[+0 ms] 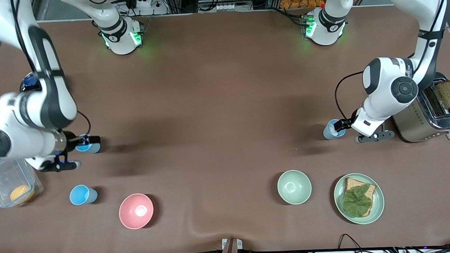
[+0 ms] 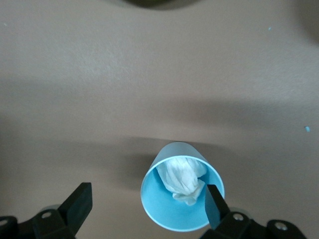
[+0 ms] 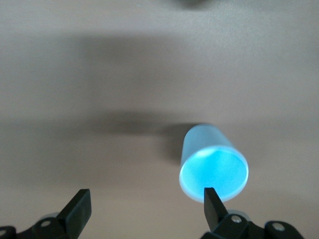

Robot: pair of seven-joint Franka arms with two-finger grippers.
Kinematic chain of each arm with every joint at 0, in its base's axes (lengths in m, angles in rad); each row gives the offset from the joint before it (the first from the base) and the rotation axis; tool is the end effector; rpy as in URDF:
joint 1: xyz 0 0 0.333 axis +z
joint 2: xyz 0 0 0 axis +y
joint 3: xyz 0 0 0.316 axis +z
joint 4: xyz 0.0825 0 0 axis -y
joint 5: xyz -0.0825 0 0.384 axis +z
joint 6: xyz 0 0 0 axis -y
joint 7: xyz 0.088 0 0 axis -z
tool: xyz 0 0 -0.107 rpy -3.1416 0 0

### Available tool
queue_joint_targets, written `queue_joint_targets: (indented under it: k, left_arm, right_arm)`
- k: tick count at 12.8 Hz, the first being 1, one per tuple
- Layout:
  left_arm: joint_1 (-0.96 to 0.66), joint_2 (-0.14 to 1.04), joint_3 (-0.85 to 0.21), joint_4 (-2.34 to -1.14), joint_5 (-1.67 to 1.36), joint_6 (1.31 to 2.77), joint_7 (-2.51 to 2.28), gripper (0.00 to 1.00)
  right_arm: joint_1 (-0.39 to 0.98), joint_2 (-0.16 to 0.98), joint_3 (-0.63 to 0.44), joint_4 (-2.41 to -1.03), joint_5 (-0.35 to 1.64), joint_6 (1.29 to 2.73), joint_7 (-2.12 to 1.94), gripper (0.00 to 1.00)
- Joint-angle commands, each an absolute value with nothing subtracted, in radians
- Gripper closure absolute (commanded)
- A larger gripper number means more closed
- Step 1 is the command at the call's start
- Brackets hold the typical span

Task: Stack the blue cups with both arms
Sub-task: 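Grasp and lift the blue cups with the right and left grippers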

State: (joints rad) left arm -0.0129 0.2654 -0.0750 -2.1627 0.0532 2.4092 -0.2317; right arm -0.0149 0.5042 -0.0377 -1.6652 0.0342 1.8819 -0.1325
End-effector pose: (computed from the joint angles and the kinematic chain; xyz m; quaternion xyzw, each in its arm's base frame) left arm 0.5601 -0.0488 0.2717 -0.9985 -0.0532 0.0076 0.0091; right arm 0.6421 -0.0289 0.2942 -0.9891 -0.0330 0.1419 0.0192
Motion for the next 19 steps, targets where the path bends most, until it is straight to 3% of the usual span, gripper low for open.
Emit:
queue_joint_targets:
  k: [1,3,4,10,15,17,18,19]
  left_arm:
    - [-0.003,0.288,-0.080,-2.195,0.041,2.459,-0.207,0.27]
    - [-0.008,0.311,-0.080,-2.192,0.041,2.467,-0.207,0.84]
    - [-0.012,0.324,-0.080,-2.186,0.041,2.467,-0.207,0.99]
    - [-0.026,0.341,-0.106,-2.160,0.043,2.479,-0.209,1.00]
    - [-0.049,0.347,-0.292,-2.066,0.035,2.433,-0.363,1.00]
    - [-0.084,0.374,-0.363,-2.056,0.035,2.430,-0.474,1.00]
    - [-0.119,0.391,-0.380,-2.049,0.037,2.431,-0.526,1.00]
    - [-0.176,0.415,-0.382,-2.022,0.035,2.434,-0.596,1.00]
  right_arm:
    - [-0.082,0.547,-0.034,-1.640,0.023,1.884,-0.265,0.00]
    - [-0.130,0.566,-0.034,-1.654,0.023,1.894,-0.377,0.00]
    - [-0.138,0.563,-0.034,-1.663,0.021,1.898,-0.418,0.00]
    - [-0.176,0.568,-0.032,-1.738,-0.046,1.978,-0.494,0.00]
    - [-0.183,0.586,-0.031,-1.746,-0.041,2.031,-0.515,0.00]
    - [-0.184,0.594,-0.031,-1.746,-0.037,2.034,-0.550,0.61]
    - [-0.187,0.594,-0.031,-1.746,-0.032,2.034,-0.569,0.81]
    - [-0.195,0.594,-0.029,-1.746,-0.031,2.034,-0.577,0.91]
